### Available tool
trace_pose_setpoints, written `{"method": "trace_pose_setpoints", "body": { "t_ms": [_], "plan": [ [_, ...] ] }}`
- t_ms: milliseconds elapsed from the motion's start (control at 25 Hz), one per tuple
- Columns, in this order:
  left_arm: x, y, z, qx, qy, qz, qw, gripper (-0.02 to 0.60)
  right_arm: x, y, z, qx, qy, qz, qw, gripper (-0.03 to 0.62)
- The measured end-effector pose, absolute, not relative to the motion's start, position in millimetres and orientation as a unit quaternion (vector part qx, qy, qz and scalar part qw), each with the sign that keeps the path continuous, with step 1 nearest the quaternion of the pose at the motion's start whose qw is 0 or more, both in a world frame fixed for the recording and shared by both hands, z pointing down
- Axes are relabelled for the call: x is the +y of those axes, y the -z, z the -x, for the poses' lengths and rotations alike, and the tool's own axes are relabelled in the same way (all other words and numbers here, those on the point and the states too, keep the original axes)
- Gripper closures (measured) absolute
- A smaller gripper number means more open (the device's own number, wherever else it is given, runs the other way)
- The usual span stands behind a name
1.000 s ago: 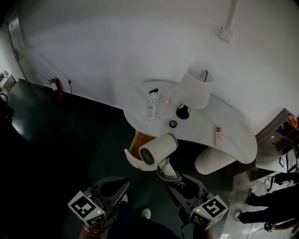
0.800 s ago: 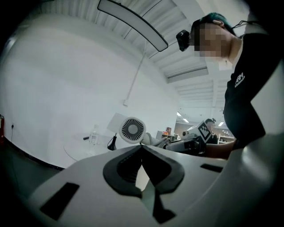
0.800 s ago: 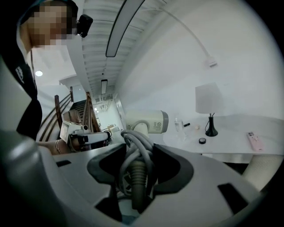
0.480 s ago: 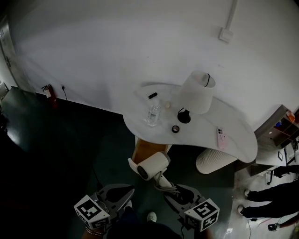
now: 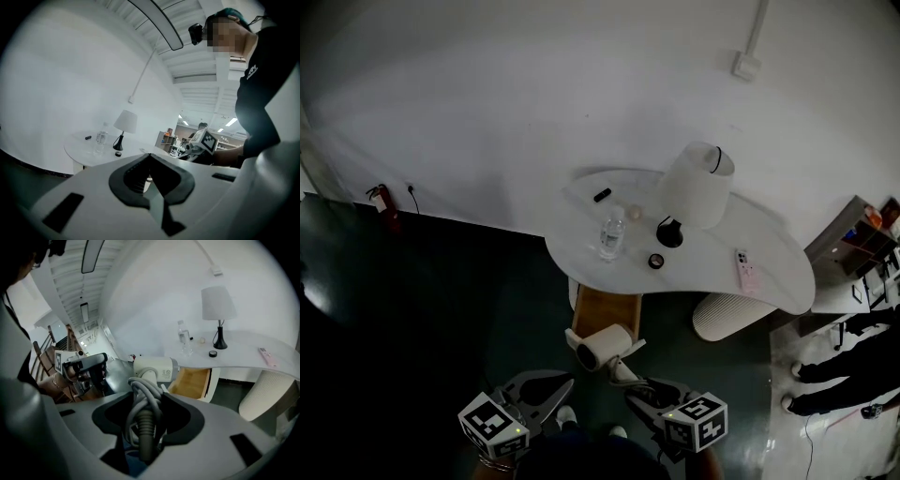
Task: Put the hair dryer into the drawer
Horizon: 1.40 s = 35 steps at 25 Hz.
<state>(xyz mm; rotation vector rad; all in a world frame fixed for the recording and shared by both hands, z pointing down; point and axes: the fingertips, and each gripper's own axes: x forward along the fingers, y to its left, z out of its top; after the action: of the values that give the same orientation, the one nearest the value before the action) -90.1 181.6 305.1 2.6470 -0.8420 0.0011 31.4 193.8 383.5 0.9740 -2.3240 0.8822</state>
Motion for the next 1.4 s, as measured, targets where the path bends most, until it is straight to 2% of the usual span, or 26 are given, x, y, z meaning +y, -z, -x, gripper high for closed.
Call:
{"method": "trace_pose_setpoints", "body": {
  "t_ms": [760, 1400],
  "plan": [
    [143.0, -349.6, 104.7, -0.266, -0.029, -0.937, 0.223, 0.574, 176.4, -431.4, -25.1, -0.786, -0.394, -0.397, 0.265, 0.382],
    [58.1, -390.3, 82.6, -0.315, -0.058, -0.911, 0.259, 0.574, 95.6, -474.7, -52.0, -0.765, -0.43, -0.321, 0.356, 0.382]
  ]
}}
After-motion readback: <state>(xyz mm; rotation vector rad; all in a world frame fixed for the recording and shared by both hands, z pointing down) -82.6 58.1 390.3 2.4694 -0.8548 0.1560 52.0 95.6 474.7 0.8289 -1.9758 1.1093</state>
